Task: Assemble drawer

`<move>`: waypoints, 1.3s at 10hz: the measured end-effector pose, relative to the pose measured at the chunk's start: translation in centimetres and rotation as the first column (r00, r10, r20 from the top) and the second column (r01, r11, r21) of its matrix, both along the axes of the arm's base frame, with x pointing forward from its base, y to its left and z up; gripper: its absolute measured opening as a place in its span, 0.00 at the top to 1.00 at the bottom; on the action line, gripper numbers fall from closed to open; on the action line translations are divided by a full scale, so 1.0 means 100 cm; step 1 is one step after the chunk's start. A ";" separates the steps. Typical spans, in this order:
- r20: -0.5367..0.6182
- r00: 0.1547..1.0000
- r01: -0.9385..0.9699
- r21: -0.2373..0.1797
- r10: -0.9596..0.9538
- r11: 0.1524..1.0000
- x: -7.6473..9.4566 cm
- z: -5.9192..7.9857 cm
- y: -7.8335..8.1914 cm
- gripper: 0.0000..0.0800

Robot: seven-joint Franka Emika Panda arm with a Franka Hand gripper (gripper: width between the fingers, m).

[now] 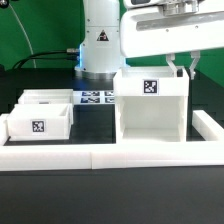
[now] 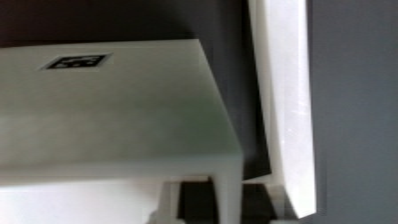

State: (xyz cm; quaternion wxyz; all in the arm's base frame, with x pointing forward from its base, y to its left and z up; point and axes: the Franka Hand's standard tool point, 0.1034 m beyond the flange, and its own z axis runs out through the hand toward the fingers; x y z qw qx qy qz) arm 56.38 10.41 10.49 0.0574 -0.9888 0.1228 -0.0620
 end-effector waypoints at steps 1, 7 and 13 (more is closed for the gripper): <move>-0.004 0.996 0.087 0.014 -0.087 0.996 0.001 -0.001 0.001 0.95; -0.068 0.860 0.511 0.101 -0.506 0.854 0.026 0.008 -0.001 0.95; -0.148 0.680 0.733 0.140 -0.718 0.666 0.026 0.010 0.007 0.95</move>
Offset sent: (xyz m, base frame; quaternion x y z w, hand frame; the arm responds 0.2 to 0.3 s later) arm 0.0195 -0.0073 -0.0039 -0.0120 -0.0157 0.1870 0.9822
